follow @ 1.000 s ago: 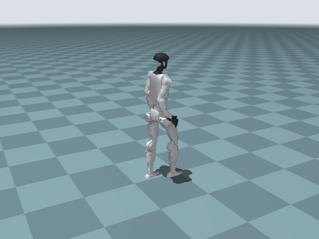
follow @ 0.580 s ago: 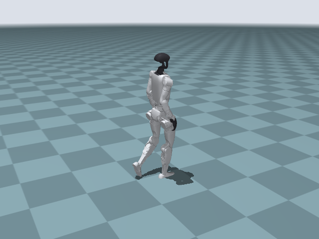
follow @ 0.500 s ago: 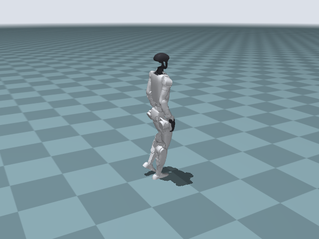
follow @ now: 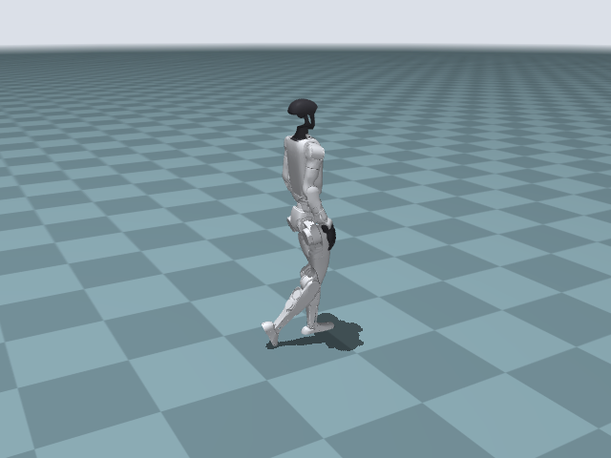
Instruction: Walk run
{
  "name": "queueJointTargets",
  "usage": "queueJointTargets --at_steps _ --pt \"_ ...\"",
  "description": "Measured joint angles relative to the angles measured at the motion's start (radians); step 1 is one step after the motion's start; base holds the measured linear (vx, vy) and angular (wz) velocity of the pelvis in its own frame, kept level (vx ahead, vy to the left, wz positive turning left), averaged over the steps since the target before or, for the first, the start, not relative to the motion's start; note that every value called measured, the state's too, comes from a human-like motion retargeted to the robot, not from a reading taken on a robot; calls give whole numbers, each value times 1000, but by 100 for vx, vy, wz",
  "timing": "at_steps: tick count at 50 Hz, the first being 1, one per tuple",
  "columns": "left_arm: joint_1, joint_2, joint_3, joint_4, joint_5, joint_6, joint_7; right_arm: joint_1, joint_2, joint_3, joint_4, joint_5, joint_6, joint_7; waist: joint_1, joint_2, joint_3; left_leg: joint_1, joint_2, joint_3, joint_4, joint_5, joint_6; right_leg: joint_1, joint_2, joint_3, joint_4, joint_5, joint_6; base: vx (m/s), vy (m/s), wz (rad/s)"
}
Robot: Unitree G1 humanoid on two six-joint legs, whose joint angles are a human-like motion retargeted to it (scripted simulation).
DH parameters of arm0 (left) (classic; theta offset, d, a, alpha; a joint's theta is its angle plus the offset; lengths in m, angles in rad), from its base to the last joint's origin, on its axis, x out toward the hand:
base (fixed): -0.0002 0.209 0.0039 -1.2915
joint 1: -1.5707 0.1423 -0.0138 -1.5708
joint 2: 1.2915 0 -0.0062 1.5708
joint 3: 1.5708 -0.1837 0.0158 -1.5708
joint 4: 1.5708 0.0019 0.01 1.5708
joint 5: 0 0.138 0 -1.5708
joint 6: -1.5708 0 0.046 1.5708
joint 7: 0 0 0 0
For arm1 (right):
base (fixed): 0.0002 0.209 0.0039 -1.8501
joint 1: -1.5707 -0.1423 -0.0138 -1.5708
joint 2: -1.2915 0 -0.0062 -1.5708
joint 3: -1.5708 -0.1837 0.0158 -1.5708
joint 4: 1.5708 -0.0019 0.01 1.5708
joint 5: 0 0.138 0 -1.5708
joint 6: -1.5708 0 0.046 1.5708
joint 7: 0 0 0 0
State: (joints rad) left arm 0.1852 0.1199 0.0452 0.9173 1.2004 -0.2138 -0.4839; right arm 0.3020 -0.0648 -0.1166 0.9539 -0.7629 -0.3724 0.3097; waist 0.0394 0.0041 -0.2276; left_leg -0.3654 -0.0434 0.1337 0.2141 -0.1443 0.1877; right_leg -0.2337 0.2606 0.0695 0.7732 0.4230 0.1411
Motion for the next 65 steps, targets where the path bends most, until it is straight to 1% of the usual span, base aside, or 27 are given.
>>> queueJointTargets --at_steps 5,8,10,13,15,17,18,20,23,25,27,31,33,36,40,43,45,47,48,50,52,53,55,57,59,62,65 --pt "12 0 -87 55 1 -32 70 36 -5 -8 -73 109 -125 -102 -128 70 24 186 -6 -7 -116 -22 -26 -182 -150 -49 -232 -286 -46 108 -12 99" --pt "32 -8 -124 61 -17 -66 113 55 -14 3 -132 189 -191 -157 -218 68 49 298 -57 -45 -150 -78 -23 -245 -274 -97 -468 -288 -43 101 -22 113" --pt "32 -11 -130 72 3 -73 122 56 -16 2 -157 184 -202 -172 -268 64 69 373 -69 -62 -163 -112 -34 -287 -324 -88 -608 -310 -78 89 -27 84" --pt "6 -30 -87 123 49 -37 59 46 4 4 -159 81 -121 -137 -279 77 72 440 -47 -60 -157 -149 -71 -327 -316 10 -832 -331 -109 114 -50 14" --pt "-2 -43 -61 152 61 -13 1 48 25 4 -155 41 -38 -112 -286 86 69 477 -33 -66 -123 -137 -108 -327 -325 -33 -858 -373 -74 112 -54 21" --pt "6 -49 -50 165 58 -2 -1 48 44 -4 -166 80 -25 -74 -299 93 51 495 -16 -79 -74 -32 -173 -315 -318 -63 -766 -338 -116 125 -60 51" --pt "15 -51 -50 171 50 0 16 49 47 -16 -175 112 -31 -70 -308 92 38 503 -11 -92 -43 51 -214 -311 -339 -173 -723 -308 -97 121 -58 62" --pt "34 -56 -44 185 7 -2 67 53 52 -26 -186 178 -49 -80 -324 104 18 488 13 -135 58 303 -292 -282 -300 -34 -659 -278 -113 113 -57 44" --pt "55 -66 -43 185 -78 -15 106 49 27 -15 -182 222 -70 -66 -310 98 28 371 10 -172 377 630 -403 -226 -272 13 -565 -368 -190 125 -61 -9" --pt "53 -51 -51 160 -94 -42 100 40 5 0 -171 182 -38 -44 -309 135 65 247 67 -212 698 668 -415 -150 -204 -52 -551 -420 -231 107 -50 4" --pt "49 -41 -54 107 -54 -57 114 30 -19 4 -152 103 -3 -4 -304 62 34 154 34 -107 703 587 -301 -92 -276 -54 -599 -431 -233 102 -54 28" --pt "68 -38 -45 2 -22 -76 257 28 -25 12 -113 -19 40 49 -224 -9 43 -46 34 21 699 356 -160 20 -251 -13 -659 -445 -258 94 -45 -56" --pt "78 -42 -49 -41 -71 -108 328 31 -29 30 -106 -35 39 19 -161 -42 56 -129 18 70 592 261 -124 75 -243 -15 -686 -446 -276 109 -42 -139" --pt "84 -38 -59 -99 -100 -138 401 38 -32 54 -103 -62 2 -31 -78 -50 83 -206 13 83 318 215 -99 157 -185 14 -706 -470 -322 92 -33 -121" --pt "77 -41 -52 -135 3 -115 385 36 -37 50 -80 -130 -18 -5 -5 -49 98 -267 14 147 -61 126 -10 264 -120 62 -714 -514 -386 103 -27 -71" --pt "69 -63 -29 -105 69 -56 280 21 -21 23 -22 -142 12 92 -7 -64 66 -296 -47 75 -230 62 -33 317 -121 13 -700 -493 -361 142 -22 -4" --pt "63 -72 -7 -95 46 -40 216 16 -13 14 17 -132 36 150 7 -78 49 -295 -37 84 -182 75 -14 349 -120 21 -664 -414 -302 125 -18 -54" --pt "59 -77 9 -100 -27 -63 218 18 -10 20 37 -112 53 172 52 -101 31 -280 12 192 -83 79 -12 373 -149 13 -605 -235 -201 130 -12 -124" --pt "58 -76 9 -105 -60 -72 238 23 -9 22 40 -97 57 168 74 -106 23 -269 25 192 -55 131 -22 381 -161 2 -567 -116 -130 147 -8 -102" --pt "58 -62 -3 -114 -114 -89 263 34 -5 19 35 -61 52 134 78 -104 5 -267 -1 7 22 158 -30 361 -160 -8 -444 98 8 140 -8 -20" --pt "54 -45 0 -106 -119 -84 238 40 -4 36 19 -36 32 93 16 -149 26 -247 -124 -109 127 61 -11 245 -180 -10 -64 101 105 135 -26 74" --pt "44 -29 6 -96 -105 -75 217 30 -2 42 11 -32 21 81 -7 -152 36 -224 -113 -78 169 15 -19 195 -162 -18 61 101 114 134 -35 44" --pt "23 0 7 -72 -61 -34 162 11 10 41 -7 -36 4 72 -17 -60 27 -145 45 7 138 -6 -21 111 -17 15 32 81 84 116 -16 -15" --pt "10 -4 -3 -24 -15 15 105 10 10 21 -29 -27 -13 55 -23 -5 31 -67 63 -10 100 -38 -21 15 -15 -21 37 -38 1 111 -10 -16" --pt "3 -8 -20 32 -6 24 84 16 13 2 -57 26 -51 19 -51 24 42 10 51 -26 44 -45 -30 -62 -46 -28 -21 -143 -10 105 -12 51" --pt "2 -15 -59 96 -75 20 127 33 7 -3 -117 145 -130 -56 -149 63 62 127 56 -3 -48 -41 -52 -180 -159 -98 -175 -275 -3 84 -14 125" --pt "20 -8 -92 106 -121 0 154 50 -13 9 -186 218 -198 -114 -223 57 85 243 10 -6 -102 -80 -53 -259 -267 -76 -400 -289 1 104 -32 76"
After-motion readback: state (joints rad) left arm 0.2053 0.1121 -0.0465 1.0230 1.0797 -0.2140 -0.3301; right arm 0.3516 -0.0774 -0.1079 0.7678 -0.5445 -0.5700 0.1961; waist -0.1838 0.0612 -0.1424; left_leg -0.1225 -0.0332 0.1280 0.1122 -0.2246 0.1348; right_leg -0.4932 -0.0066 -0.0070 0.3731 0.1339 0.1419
